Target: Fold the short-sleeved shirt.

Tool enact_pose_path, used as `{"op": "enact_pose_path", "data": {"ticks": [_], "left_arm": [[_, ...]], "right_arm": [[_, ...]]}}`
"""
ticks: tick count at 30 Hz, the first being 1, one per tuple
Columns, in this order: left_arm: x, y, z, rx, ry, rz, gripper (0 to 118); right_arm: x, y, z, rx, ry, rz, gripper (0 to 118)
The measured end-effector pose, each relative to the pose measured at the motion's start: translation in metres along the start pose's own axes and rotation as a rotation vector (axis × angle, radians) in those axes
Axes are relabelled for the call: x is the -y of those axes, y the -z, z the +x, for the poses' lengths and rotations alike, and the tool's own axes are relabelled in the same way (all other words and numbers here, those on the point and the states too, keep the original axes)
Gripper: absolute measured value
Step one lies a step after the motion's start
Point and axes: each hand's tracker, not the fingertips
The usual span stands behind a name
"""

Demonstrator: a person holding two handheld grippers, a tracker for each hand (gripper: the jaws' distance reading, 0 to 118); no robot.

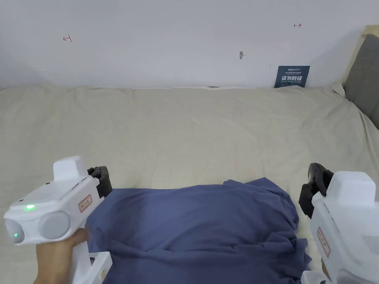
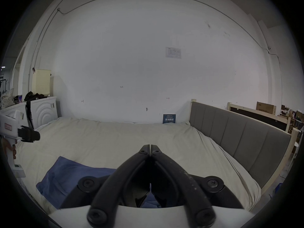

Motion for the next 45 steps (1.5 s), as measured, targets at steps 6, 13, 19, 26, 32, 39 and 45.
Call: {"op": "enact_pose_path", "data": {"ticks": [6, 13, 19, 26, 32, 39, 45], "left_arm": [[-0.005, 0.092, -0.053, -0.103, 0.043, -0.212, 0], [0.001, 0.180, -0.095, -0.150, 0.037, -0.398, 49], [0.015, 0.229, -0.105, -0.207, 0.056, -0.451, 95], [0.039, 0.252, -0.101, -0.207, 0.134, -0.489, 56], [0.030, 0.234, -0.086, -0.140, 0.186, -0.405, 3], [-0.002, 0.176, -0.065, -0.043, 0.160, -0.289, 3], [-0.010, 0.164, -0.062, -0.039, 0.171, -0.275, 3]], "right_arm": [[0.008, 0.033, -0.001, 0.002, -0.015, -0.060, 2], [0.025, 0.076, -0.002, 0.021, -0.014, -0.140, 2], [0.043, 0.109, -0.002, 0.040, -0.023, -0.206, 2], [0.064, 0.136, 0.004, 0.044, -0.012, -0.296, 2], [0.075, 0.190, 0.023, 0.014, 0.092, -0.429, 12], [0.106, 0.300, 0.040, 0.032, 0.071, -0.670, 105], [0.140, 0.354, 0.032, -0.024, -0.019, -0.848, 66]]}}
